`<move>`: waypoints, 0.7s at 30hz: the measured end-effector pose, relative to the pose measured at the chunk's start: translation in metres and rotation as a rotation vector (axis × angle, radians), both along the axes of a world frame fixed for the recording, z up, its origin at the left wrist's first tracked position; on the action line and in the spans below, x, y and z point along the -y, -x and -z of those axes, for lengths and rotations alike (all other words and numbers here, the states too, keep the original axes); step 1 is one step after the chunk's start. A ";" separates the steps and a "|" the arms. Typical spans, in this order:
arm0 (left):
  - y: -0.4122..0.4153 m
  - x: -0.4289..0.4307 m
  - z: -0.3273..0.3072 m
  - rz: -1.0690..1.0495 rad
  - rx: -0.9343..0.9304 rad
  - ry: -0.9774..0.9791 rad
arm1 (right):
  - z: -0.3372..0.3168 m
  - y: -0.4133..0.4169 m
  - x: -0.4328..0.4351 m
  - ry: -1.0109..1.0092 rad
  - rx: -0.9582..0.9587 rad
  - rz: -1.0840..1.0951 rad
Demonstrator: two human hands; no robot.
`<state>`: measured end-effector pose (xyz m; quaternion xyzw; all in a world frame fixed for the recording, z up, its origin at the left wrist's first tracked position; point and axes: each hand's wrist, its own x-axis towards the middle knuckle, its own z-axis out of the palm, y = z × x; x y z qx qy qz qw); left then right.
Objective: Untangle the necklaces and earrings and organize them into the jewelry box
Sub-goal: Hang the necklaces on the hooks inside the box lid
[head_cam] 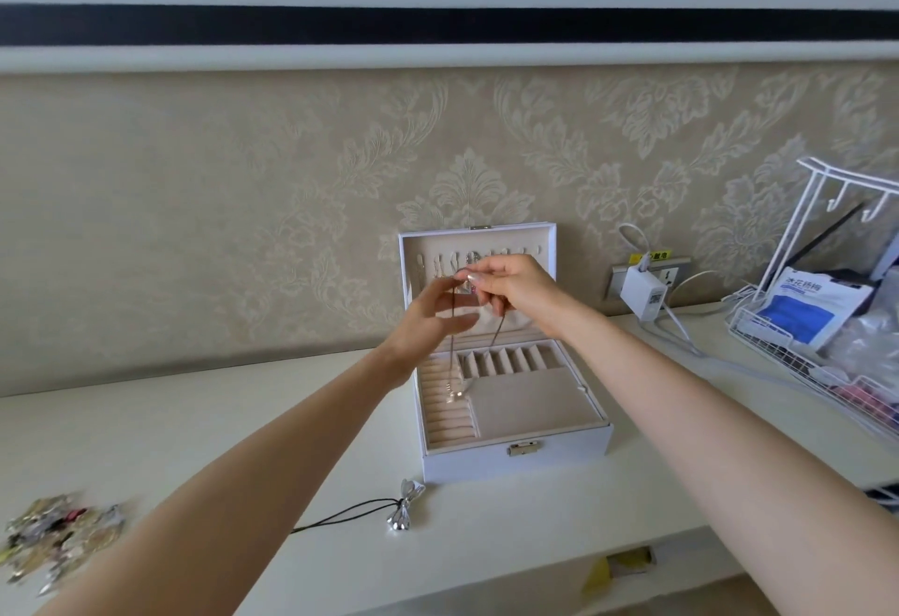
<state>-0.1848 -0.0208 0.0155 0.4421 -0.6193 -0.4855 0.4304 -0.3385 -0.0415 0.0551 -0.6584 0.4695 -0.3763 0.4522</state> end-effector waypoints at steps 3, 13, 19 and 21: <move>0.007 0.004 -0.010 -0.038 0.001 0.051 | -0.007 0.001 -0.001 0.027 0.002 0.048; 0.020 -0.002 -0.027 0.109 0.229 -0.278 | -0.016 0.006 -0.002 -0.005 0.241 0.112; 0.021 0.015 -0.012 0.096 -0.290 -0.679 | 0.000 0.004 -0.010 -0.165 0.522 0.110; 0.022 0.018 -0.011 0.033 -0.408 -0.720 | 0.010 0.003 -0.012 -0.236 0.589 0.131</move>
